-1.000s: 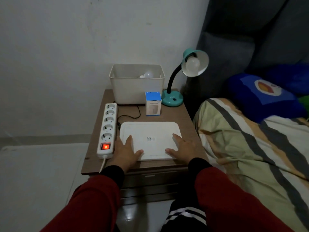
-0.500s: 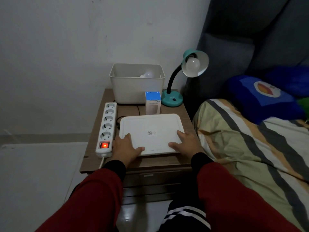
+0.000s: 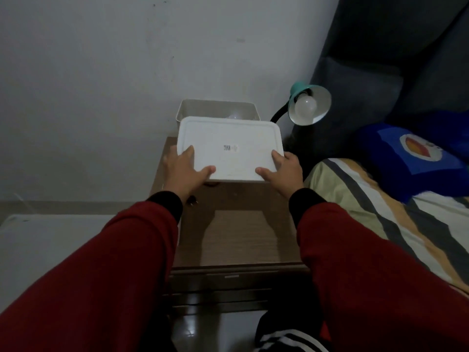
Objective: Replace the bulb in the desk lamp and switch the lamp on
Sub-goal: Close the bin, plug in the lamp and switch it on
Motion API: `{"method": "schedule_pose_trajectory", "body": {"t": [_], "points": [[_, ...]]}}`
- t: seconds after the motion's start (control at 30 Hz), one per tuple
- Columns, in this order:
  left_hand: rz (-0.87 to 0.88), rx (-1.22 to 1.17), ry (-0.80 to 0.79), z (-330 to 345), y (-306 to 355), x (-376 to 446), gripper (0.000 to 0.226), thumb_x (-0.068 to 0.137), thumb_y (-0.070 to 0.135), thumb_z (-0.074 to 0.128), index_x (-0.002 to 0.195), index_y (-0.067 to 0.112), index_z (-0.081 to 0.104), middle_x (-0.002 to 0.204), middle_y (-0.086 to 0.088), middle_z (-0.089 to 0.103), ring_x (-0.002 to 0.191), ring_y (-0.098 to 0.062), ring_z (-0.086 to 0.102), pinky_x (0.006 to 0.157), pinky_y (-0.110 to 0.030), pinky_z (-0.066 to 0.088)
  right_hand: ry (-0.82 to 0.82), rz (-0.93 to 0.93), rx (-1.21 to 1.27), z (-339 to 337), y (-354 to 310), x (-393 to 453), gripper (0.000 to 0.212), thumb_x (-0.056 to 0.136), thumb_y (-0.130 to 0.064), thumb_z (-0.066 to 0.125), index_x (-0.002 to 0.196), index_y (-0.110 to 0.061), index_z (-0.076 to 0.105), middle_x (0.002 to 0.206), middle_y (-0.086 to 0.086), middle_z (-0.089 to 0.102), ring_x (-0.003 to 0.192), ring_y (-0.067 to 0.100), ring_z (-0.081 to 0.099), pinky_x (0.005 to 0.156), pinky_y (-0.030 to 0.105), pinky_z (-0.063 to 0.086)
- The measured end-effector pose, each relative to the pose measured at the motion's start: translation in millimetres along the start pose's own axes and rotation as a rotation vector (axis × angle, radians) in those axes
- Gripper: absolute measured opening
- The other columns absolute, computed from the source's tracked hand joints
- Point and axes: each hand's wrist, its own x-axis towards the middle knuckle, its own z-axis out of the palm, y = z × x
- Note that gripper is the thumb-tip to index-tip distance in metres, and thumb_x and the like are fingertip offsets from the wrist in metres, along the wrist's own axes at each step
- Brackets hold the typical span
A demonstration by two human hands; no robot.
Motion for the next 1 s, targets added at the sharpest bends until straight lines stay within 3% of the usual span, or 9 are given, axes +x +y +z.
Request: {"method": "schedule_pose_trajectory", "body": {"t": [0.17,0.23,0.37,0.5,0.6,0.77,0.87,1.0], "points": [[-0.041,-0.026,0.0,-8,1,53,0.068,0.079,0.052,0.061,0.13,0.01,0.046,0.14,-0.023,0.035,0.131,-0.041,0.03,0.107,-0.043,0.031,0.004,-0.027,0.008,0,-26,51,0.073,0.086,-0.036,0.065,0.145,-0.005,0.035,0.154,0.017,0.023,0.142,0.028,0.027,0.115,0.027,0.019],[-0.045,-0.022,-0.003,-8,3,76,0.067,0.078,0.053,0.061,0.125,0.006,0.049,0.136,-0.027,0.038,0.128,-0.044,0.032,0.106,-0.044,0.033,0.011,-0.028,0.003,1,-35,73,0.072,0.086,-0.038,0.064,0.144,-0.004,0.037,0.152,0.017,0.027,0.141,0.028,0.029,0.114,0.027,0.02],[-0.069,-0.036,-0.014,-6,10,114,0.063,0.081,0.049,0.061,0.126,0.008,0.05,0.137,-0.024,0.038,0.129,-0.043,0.032,0.107,-0.04,0.032,0.03,-0.03,-0.009,6,-50,116,0.084,0.074,-0.059,0.057,0.134,0.0,0.049,0.146,0.021,0.036,0.135,0.03,0.036,0.111,0.033,0.03],[-0.094,-0.002,-0.039,-1,9,150,0.072,0.081,0.054,0.059,0.135,0.009,0.044,0.14,-0.024,0.037,0.132,-0.04,0.031,0.109,-0.039,0.03,0.014,-0.033,-0.054,14,-56,155,0.068,0.085,-0.044,0.061,0.134,0.002,0.048,0.146,0.024,0.036,0.137,0.032,0.032,0.114,0.035,0.027],[-0.095,0.019,-0.076,1,8,167,0.075,0.083,0.053,0.056,0.141,0.009,0.038,0.144,-0.024,0.034,0.137,-0.037,0.026,0.112,-0.038,0.025,-0.009,-0.032,-0.074,24,-55,173,0.07,0.089,-0.042,0.058,0.142,0.0,0.038,0.151,0.025,0.026,0.143,0.033,0.023,0.117,0.033,0.018],[-0.058,0.049,-0.093,-1,7,181,0.08,0.08,0.06,0.048,0.138,0.006,0.042,0.14,-0.023,0.04,0.135,-0.034,0.028,0.111,-0.035,0.024,-0.002,-0.002,-0.084,39,-52,192,0.066,0.09,-0.046,0.054,0.135,0.001,0.046,0.148,0.028,0.03,0.141,0.034,0.024,0.117,0.038,0.023],[-0.07,0.04,-0.078,4,3,190,0.07,0.086,0.053,0.052,0.138,0.007,0.043,0.142,-0.023,0.038,0.135,-0.035,0.029,0.112,-0.036,0.024,-0.004,0.014,-0.103,43,-51,201,0.067,0.09,-0.048,0.052,0.134,0.003,0.047,0.146,0.028,0.032,0.14,0.035,0.025,0.116,0.038,0.025],[-0.061,0.045,-0.08,5,4,196,0.078,0.073,0.058,0.038,0.123,0.001,0.056,0.124,-0.024,0.053,0.122,-0.035,0.044,0.105,-0.034,0.031,0.006,0.018,-0.144,47,-49,208,0.065,0.09,-0.05,0.049,0.127,0.004,0.052,0.138,0.03,0.041,0.136,0.035,0.029,0.113,0.039,0.028]]}}
